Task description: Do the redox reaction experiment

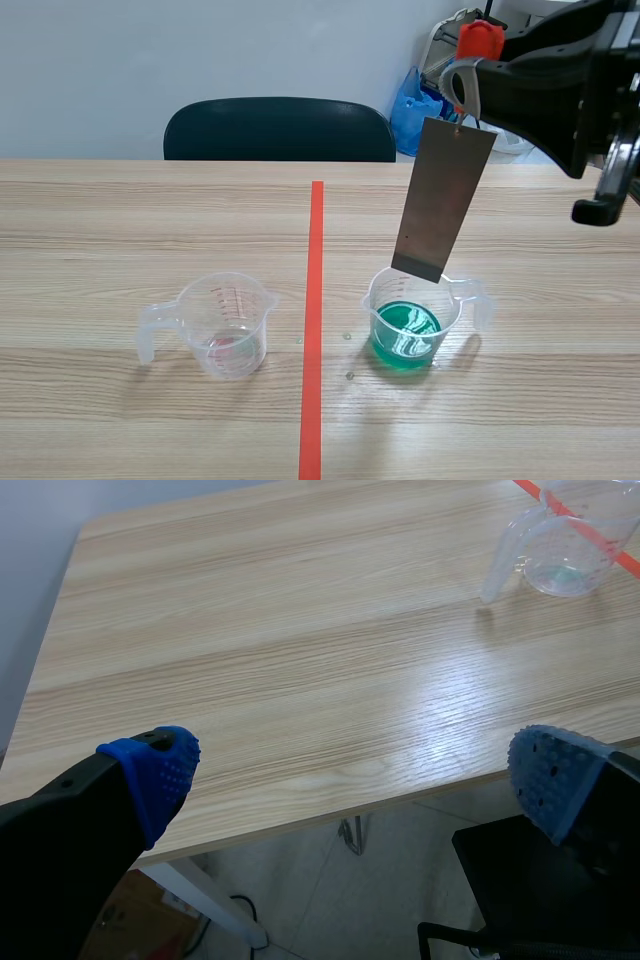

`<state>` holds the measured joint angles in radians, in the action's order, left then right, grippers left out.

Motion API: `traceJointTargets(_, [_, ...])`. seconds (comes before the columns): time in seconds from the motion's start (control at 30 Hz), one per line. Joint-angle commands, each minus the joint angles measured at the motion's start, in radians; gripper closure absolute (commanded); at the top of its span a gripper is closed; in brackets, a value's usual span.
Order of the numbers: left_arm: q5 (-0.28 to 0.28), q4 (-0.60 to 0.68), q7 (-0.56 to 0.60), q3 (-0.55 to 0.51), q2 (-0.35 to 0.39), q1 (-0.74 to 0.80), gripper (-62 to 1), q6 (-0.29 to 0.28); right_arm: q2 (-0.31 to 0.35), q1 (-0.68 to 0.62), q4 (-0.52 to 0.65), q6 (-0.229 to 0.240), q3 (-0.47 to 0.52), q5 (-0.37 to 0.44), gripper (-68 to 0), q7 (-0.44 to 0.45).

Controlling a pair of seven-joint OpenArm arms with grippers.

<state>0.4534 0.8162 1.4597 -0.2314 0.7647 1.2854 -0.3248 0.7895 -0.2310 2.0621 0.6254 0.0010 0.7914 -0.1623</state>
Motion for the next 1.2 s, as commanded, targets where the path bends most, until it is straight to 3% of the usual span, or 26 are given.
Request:
traceJointTargets(0.0, [0.010,0.004,0.017,0.005,-0.008,0.008,-62.3,-0.002,0.006,0.013,0.018,-0.005,0.014,0.014,-0.7,0.017])
traceJointTargets(1.17, [0.009,0.004,0.007,0.006,-0.008,-0.009,-62.3,-0.003,0.005,0.013,0.018,-0.005,0.014,0.014,-0.7,0.011])
